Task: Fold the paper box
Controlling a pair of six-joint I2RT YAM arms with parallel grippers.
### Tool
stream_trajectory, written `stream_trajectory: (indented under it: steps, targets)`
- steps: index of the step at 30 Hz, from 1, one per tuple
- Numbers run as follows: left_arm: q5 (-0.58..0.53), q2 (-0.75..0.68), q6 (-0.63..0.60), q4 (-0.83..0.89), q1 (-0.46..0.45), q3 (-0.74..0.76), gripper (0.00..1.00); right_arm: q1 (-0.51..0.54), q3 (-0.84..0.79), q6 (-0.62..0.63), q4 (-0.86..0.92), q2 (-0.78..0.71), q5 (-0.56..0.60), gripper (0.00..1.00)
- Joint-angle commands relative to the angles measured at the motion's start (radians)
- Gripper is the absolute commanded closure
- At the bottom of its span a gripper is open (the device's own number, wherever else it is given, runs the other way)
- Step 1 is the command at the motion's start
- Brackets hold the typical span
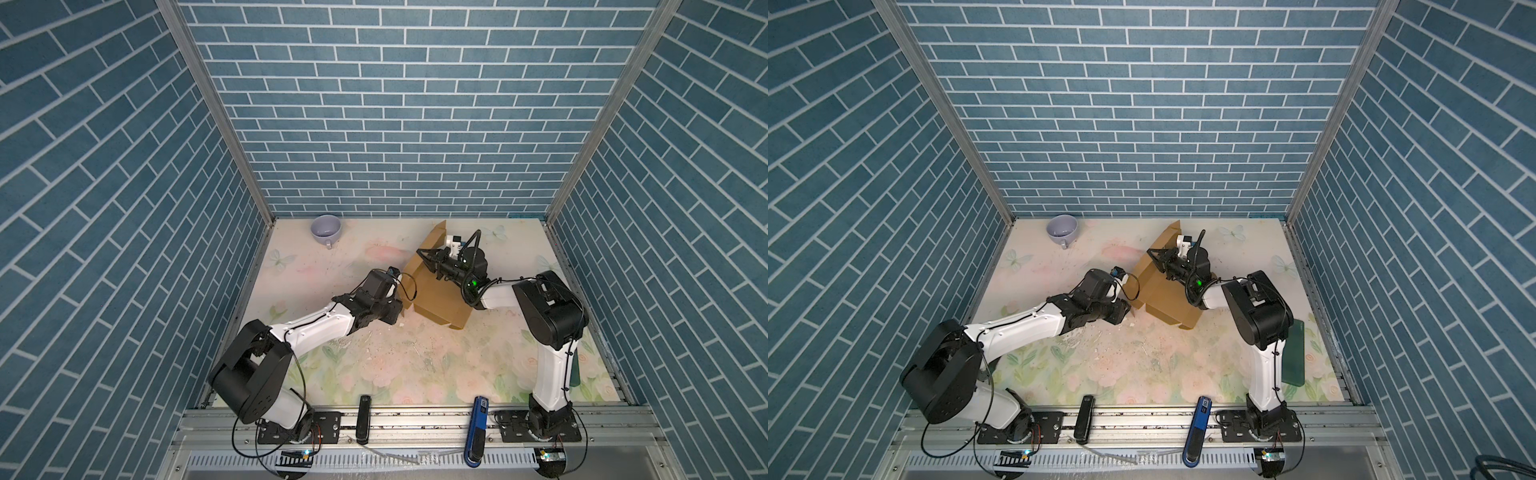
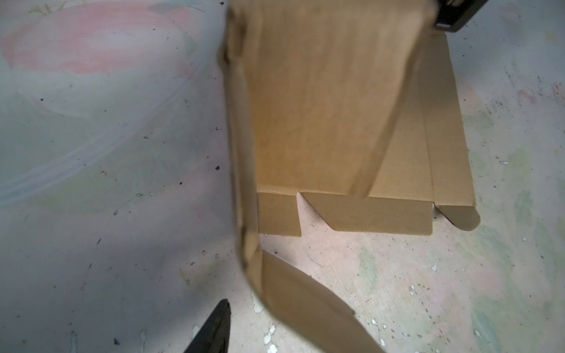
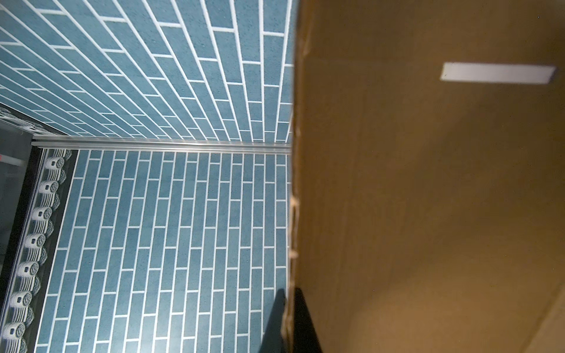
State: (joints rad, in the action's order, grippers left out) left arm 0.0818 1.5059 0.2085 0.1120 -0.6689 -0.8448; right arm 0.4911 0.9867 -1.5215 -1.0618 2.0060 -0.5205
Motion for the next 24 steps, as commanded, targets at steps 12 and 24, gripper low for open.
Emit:
stream_trajectory:
  steps: [12,24]
  targets:
    - [0.03,0.071,-0.006,-0.085,-0.036,-0.059,0.52,-0.003,-0.032,0.003,-0.011,-0.013,0.004,1.0]
    - [0.026,0.017,0.007,-0.073,-0.039,-0.042,0.54,-0.003,-0.041,0.003,-0.01,-0.016,0.004,1.0]
